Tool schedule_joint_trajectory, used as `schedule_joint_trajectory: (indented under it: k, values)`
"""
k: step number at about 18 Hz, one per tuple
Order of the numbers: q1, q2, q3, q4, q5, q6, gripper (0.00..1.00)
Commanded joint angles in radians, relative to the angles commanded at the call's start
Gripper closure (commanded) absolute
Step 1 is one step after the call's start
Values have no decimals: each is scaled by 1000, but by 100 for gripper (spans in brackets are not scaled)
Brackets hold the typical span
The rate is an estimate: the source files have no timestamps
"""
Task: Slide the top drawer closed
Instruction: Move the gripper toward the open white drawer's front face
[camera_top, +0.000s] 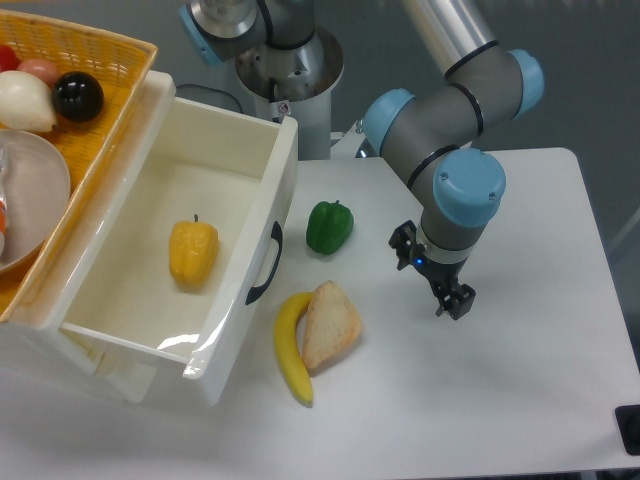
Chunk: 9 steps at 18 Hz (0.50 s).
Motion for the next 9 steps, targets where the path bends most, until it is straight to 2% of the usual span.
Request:
schedule_joint_trajectory:
  k: [5,7,9]
  values:
    - [-12,-5,-3,6,-12,-26,0]
    - [-11,-21,-18,31,-37,-41,0]
    - [-8,-11,-34,38,-38,-47,0]
